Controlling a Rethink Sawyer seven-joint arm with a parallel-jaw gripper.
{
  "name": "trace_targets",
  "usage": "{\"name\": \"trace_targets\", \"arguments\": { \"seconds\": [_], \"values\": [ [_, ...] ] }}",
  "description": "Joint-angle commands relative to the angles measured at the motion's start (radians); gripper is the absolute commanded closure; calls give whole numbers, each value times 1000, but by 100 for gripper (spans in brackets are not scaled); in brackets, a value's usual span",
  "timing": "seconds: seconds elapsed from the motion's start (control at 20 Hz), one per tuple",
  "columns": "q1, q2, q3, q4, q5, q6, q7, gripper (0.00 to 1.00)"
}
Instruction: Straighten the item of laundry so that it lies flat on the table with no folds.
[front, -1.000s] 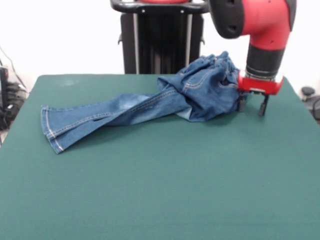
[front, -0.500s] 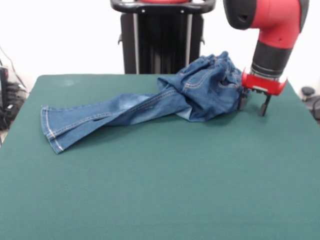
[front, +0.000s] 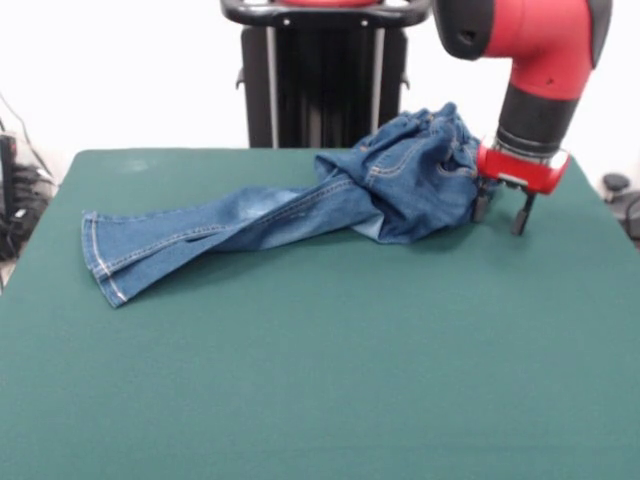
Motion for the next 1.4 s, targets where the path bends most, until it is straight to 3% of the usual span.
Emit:
{"name": "trace_targets", "arguments": {
  "seconds": [0.05,0.35,0.75,0.85,1.4],
  "values": [
    [-2,61,-7,1,62,-92,159,0],
    [-31,-106,45,132,53,-39,139,0],
    [-82,-257,80,224,52,38,94,0],
    [-81,-242,77,223,48,20,97,0],
    [15,53,2,68,71,-183,159,0]
  ]
}}
